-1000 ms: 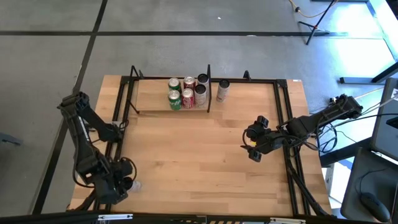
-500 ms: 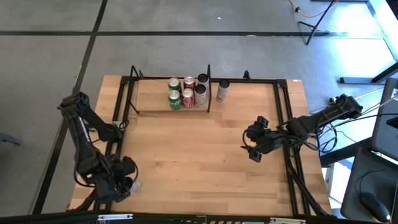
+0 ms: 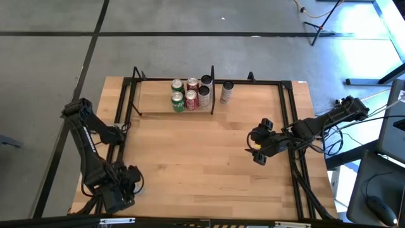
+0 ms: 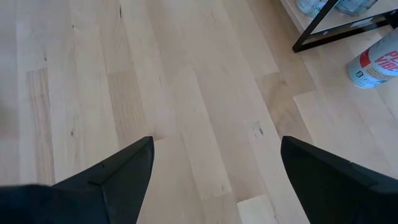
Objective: Place canned beverage on shelf
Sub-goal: Put the bottom white pink soda can on the shelf
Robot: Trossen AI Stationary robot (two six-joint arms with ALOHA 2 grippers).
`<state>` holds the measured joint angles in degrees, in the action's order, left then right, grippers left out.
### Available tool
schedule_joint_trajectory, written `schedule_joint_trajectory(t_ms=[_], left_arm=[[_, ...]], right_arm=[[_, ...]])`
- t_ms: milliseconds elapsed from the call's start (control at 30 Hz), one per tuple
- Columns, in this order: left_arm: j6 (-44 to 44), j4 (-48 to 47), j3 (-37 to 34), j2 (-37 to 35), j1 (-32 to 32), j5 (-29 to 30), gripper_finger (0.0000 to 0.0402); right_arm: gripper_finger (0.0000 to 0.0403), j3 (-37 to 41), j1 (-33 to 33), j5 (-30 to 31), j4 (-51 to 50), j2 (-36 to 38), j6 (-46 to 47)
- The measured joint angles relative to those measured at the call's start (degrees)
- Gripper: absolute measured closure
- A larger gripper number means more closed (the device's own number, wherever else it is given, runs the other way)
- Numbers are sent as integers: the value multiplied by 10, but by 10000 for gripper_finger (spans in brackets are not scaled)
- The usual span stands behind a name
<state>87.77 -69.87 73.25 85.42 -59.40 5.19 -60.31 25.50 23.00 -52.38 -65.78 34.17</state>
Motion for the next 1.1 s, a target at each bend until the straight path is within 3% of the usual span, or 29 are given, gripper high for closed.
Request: schedule_joint_trajectory(t_ms=[467, 567, 733, 1100], left_arm=[[-9, 3, 0, 51, 7, -7, 88], [-5, 5, 0, 52, 24, -7, 109], [-34, 5, 0, 51, 46, -12, 179], [-122, -10, 16, 2, 124, -26, 183]], right_arm=[[66, 0, 0, 5, 0, 0, -4], [66, 0, 0, 4, 0, 0, -4], [66, 0, 0, 5, 0, 0, -15], [66, 0, 0, -5, 35, 0, 3]])
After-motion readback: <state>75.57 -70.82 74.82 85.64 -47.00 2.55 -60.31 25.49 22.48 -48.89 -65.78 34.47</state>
